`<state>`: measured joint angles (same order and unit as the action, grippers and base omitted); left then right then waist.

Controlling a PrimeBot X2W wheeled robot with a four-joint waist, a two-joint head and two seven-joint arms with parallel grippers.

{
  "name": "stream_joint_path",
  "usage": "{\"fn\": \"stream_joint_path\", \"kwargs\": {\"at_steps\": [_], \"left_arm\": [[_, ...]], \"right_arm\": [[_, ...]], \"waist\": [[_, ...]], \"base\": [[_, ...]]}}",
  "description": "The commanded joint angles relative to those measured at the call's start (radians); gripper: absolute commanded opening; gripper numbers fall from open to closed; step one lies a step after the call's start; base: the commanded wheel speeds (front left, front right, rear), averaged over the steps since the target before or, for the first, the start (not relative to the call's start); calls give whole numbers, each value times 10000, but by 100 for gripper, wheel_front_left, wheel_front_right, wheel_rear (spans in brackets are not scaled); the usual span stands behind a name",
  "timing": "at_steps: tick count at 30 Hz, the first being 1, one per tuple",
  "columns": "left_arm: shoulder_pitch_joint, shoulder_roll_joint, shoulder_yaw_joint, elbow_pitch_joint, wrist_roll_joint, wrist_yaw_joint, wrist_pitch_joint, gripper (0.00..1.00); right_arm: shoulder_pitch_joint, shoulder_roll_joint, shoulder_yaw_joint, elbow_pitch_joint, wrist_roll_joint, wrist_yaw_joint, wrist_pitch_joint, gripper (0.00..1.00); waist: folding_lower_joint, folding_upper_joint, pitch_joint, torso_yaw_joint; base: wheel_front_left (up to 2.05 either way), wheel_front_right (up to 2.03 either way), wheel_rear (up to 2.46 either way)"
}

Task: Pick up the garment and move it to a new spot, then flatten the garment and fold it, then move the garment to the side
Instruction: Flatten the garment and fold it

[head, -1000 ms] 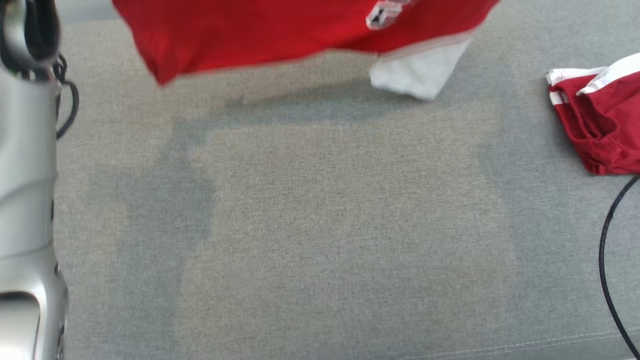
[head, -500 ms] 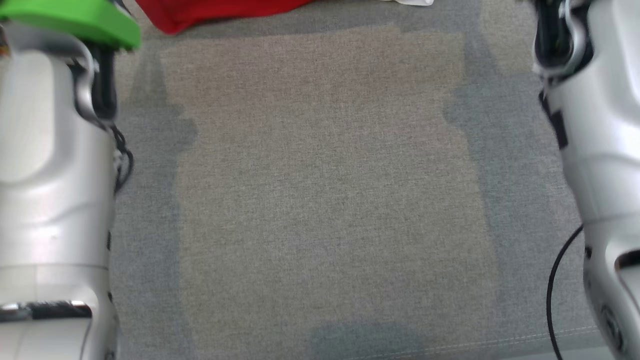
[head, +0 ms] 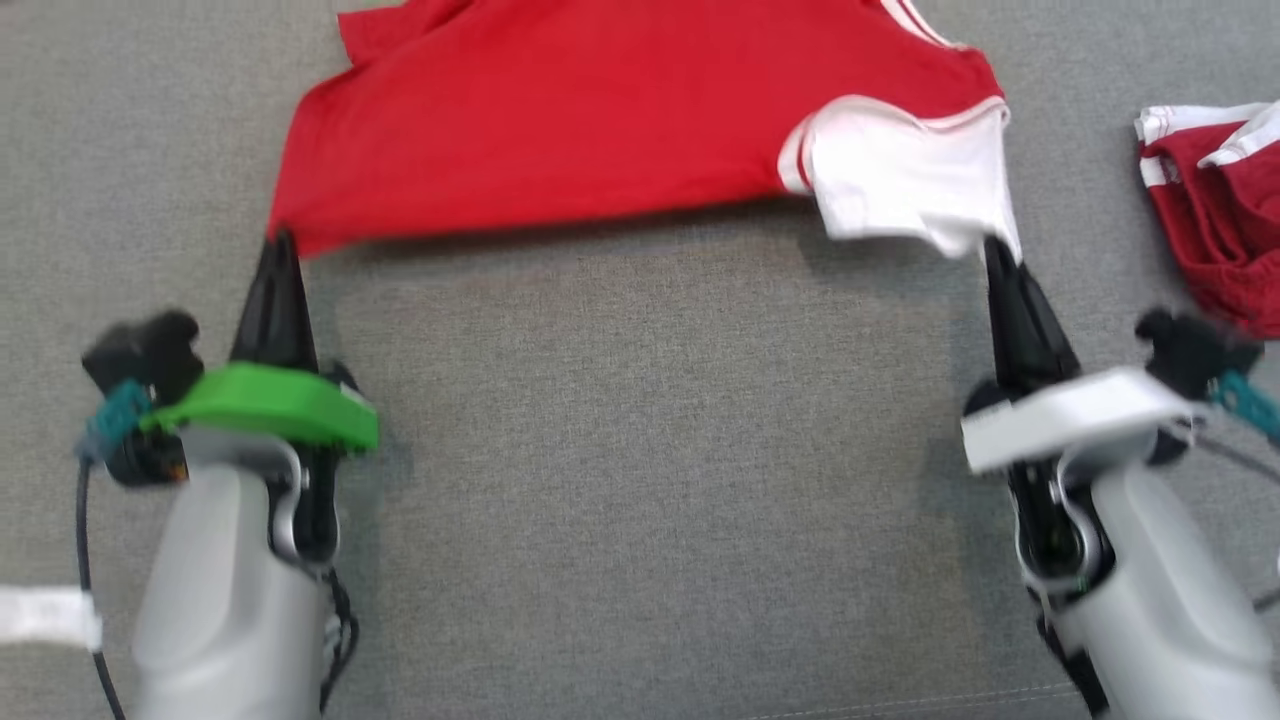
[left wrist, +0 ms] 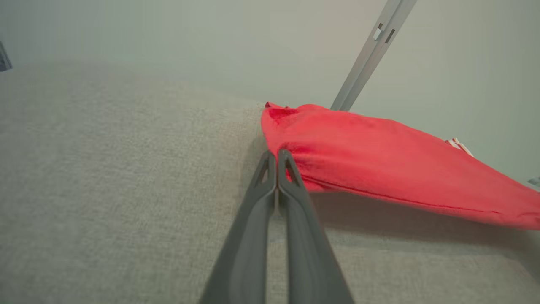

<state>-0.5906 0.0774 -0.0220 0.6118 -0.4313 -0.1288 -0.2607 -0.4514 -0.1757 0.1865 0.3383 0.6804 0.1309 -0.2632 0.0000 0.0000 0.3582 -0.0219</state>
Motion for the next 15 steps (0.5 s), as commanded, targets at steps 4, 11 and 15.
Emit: {"fn": "stream_joint_path", "kwargs": {"at_steps": [4, 11, 15], "left_arm": [[1802, -36, -46, -921, -279, -21, -18, 0], [4635, 341, -191, -2444, -338, 54, 158, 0], [6149, 381, -257, -3623, -350, 417, 814, 0]], "right_arm": [[2188, -143, -121, -806, 466, -4, -40, 0], [5238, -262, 34, -2034, 628, -5, 22, 0], [6587, -159, -91, -2448, 510, -5, 442, 0]], "waist": [[0, 0, -808, 9], [0, 0, -1854, -175], [0, 0, -2322, -243]], "base": [[0, 0, 0], [0, 0, 0], [0, 0, 0]]}}
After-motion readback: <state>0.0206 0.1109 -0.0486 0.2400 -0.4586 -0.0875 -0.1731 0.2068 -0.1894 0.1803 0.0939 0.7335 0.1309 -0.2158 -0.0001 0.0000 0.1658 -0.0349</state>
